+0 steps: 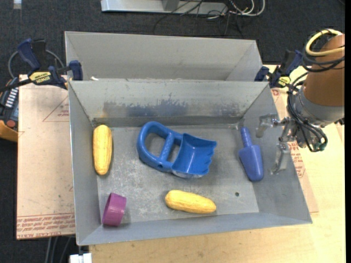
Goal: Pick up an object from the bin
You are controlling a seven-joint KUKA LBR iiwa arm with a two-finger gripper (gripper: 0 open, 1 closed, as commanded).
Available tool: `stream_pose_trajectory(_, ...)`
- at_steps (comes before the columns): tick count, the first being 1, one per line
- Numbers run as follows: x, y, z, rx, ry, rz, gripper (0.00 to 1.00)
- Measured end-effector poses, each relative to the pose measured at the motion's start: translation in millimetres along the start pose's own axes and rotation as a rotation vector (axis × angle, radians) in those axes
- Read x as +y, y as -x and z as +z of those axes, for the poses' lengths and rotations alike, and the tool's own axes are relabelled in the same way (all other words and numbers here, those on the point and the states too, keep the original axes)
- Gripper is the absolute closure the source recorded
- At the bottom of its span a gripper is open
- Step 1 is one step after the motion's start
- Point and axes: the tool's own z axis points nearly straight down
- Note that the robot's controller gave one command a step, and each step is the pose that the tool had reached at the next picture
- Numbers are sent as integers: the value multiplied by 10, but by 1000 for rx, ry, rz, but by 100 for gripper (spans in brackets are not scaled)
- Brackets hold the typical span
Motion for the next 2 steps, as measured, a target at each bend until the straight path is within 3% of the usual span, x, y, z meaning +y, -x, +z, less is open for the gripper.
stream_pose_trajectory(1, 11, 15, -49, -8, -1, -5, 0)
stream_pose_trajectory(2, 272, 310, 715, -7, -1, -245, 0)
